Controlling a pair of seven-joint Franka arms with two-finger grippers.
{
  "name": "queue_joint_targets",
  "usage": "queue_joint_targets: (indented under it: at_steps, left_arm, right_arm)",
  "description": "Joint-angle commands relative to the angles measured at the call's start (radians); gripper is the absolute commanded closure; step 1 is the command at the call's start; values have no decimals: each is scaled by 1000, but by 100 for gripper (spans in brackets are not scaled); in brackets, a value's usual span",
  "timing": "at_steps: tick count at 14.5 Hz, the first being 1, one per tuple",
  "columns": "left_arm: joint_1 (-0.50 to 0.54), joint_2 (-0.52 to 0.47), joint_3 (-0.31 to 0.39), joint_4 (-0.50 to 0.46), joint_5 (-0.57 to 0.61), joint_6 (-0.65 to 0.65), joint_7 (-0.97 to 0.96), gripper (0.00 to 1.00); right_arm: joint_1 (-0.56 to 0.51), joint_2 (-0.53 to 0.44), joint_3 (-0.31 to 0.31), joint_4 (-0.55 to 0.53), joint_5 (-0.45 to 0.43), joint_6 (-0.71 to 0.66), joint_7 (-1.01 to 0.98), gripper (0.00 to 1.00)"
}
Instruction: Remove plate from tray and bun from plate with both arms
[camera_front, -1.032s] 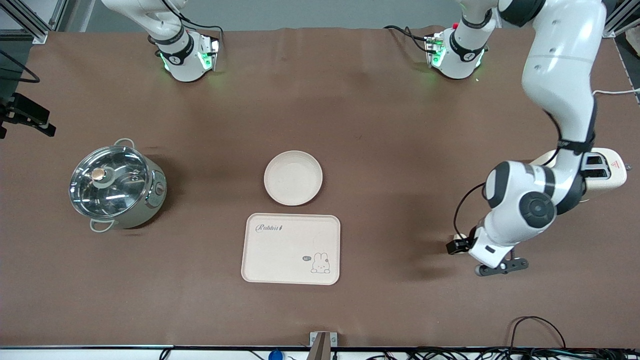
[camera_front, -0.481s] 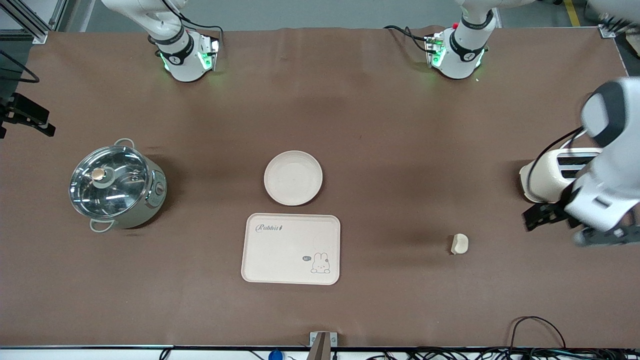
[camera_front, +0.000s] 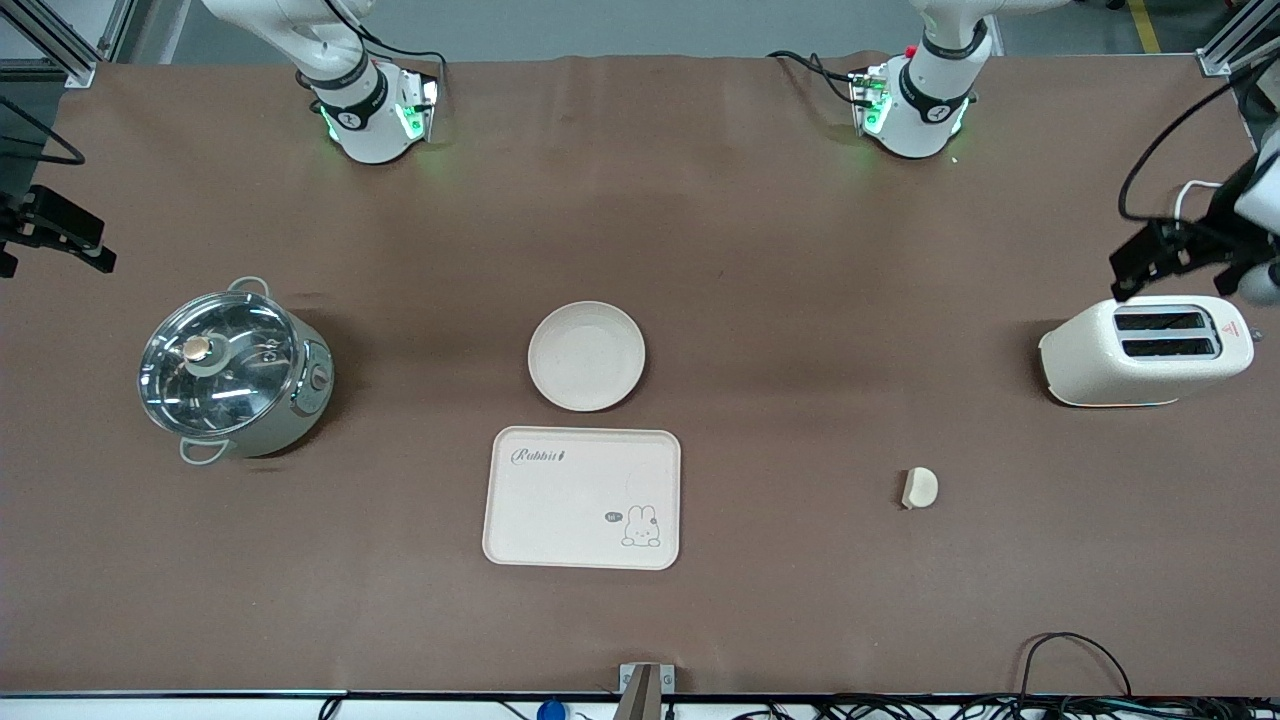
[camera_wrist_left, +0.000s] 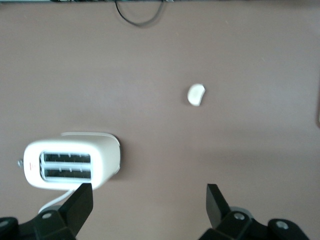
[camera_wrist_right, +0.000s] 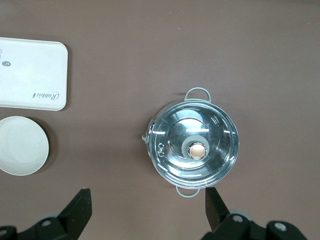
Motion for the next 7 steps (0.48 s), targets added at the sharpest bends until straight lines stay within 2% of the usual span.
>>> queue_joint_targets:
  at_steps: [1, 5, 7]
  left_arm:
    - [0, -66, 11, -37, -54, -82, 37, 0]
    - [-1, -176, 3, -173, -60, -92, 37, 0]
    - [-3, -177, 2, -169, -61, -95, 66, 0]
  right_arm:
    - [5, -20, -4, -17, -16, 7, 2, 0]
    - [7, -20, -4, -15, -16, -1, 2, 0]
    - [9, -22, -2, -15, -16, -2, 6, 0]
